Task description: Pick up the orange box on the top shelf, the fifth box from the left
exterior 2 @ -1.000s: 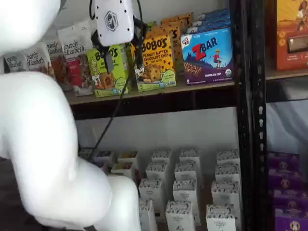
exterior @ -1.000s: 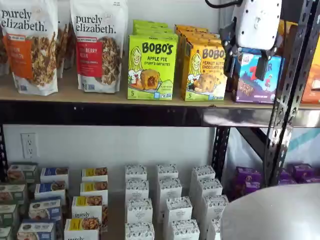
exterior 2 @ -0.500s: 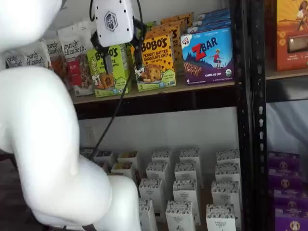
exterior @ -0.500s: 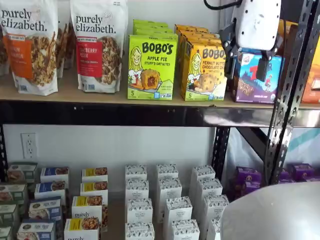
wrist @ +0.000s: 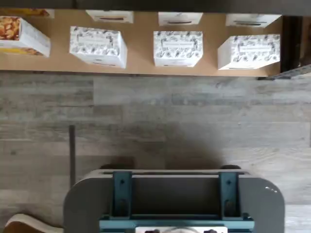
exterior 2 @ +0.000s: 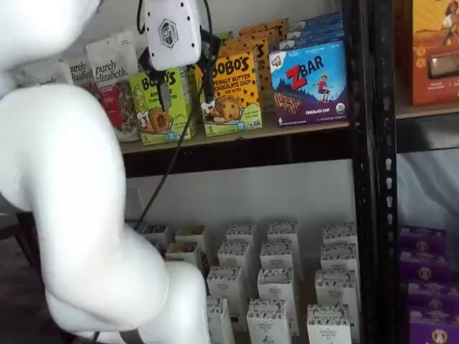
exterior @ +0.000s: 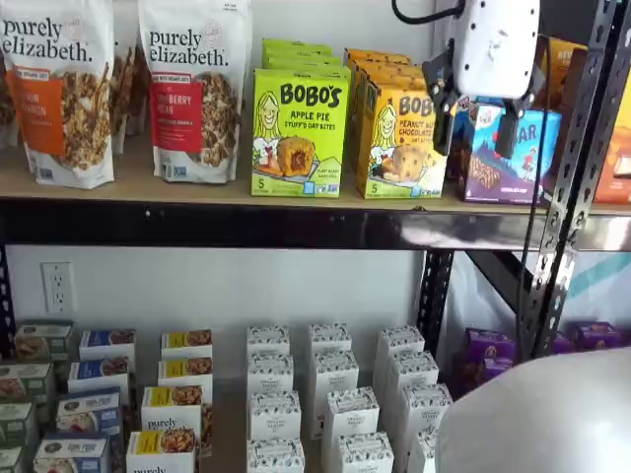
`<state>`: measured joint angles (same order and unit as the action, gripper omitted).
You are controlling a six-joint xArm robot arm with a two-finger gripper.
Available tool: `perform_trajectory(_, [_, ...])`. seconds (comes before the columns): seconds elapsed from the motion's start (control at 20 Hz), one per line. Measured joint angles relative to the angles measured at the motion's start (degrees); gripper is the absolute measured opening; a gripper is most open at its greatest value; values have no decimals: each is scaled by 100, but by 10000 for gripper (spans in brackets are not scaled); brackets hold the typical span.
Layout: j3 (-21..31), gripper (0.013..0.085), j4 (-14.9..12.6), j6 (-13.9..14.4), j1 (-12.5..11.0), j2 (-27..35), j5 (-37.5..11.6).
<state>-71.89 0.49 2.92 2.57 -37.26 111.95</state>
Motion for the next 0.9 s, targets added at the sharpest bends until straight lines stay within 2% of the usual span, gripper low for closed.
perform_trajectory(0.3, [-196,850,-631,183,382,418,-301])
perform_trajectory(0.65, [-236,850,-941,259,477,624,-743])
perform_trajectory(0.7, [-246,850,-884,241,435,647,-803])
perform_trajectory(0.9, [19,850,-107,-51,-68,413,-1481])
